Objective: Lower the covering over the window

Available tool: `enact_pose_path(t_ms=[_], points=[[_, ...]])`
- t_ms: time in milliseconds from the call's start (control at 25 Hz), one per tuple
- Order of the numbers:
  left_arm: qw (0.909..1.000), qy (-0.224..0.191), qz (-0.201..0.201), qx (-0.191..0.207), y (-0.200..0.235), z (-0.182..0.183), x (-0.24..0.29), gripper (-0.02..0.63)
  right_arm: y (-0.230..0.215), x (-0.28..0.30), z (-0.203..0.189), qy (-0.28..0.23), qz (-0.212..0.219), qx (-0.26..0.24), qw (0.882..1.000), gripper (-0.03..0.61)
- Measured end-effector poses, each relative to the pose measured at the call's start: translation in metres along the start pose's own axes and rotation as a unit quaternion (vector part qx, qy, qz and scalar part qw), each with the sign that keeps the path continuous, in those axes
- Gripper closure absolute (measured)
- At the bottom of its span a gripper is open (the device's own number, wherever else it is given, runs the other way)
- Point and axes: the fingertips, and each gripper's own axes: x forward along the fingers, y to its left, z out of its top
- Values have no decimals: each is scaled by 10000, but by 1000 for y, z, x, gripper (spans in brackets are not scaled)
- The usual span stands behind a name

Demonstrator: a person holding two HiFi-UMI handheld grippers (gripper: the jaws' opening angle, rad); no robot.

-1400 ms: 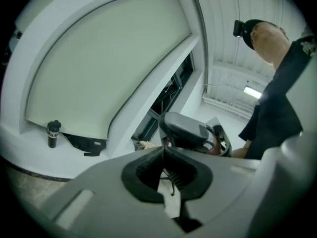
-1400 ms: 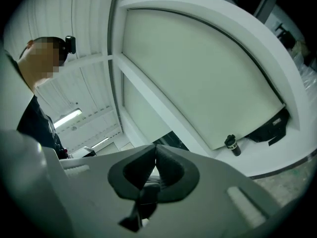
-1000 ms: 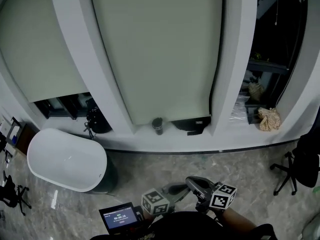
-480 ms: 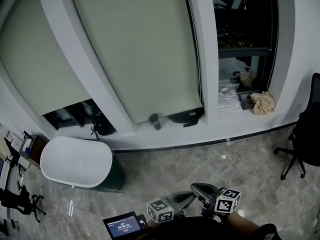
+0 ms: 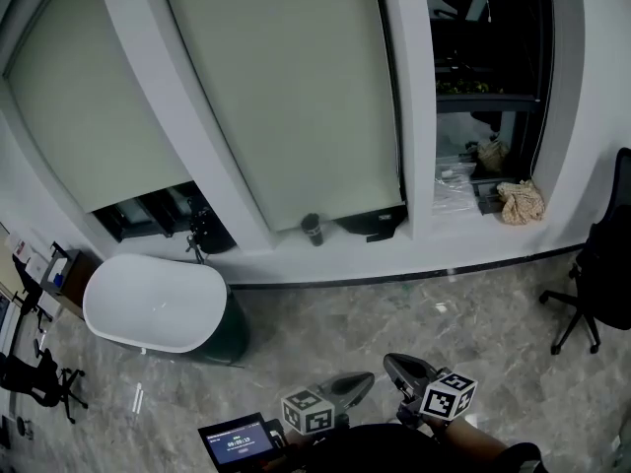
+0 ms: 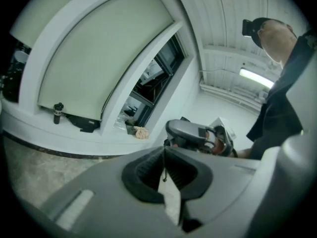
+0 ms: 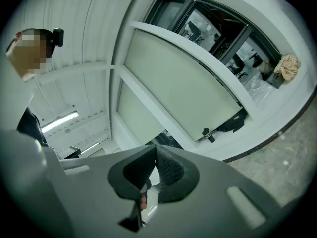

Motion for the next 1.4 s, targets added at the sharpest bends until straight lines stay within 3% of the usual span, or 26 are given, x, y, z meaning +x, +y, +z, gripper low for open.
enact_pose_path(t_ms=[360,640,1400], points=[[9986,-332,259,-305,30,12,-58,615,29,27,-22,-21,-240,-18,9997,571],[9974,-634,261,-227,58,38,-91,615,51,54,-31,-129,-375,-202,9990,571],[9985,-400,-15,-381,65,24,-108,615,61,62,-48,-234,-815,-247,9961,571]])
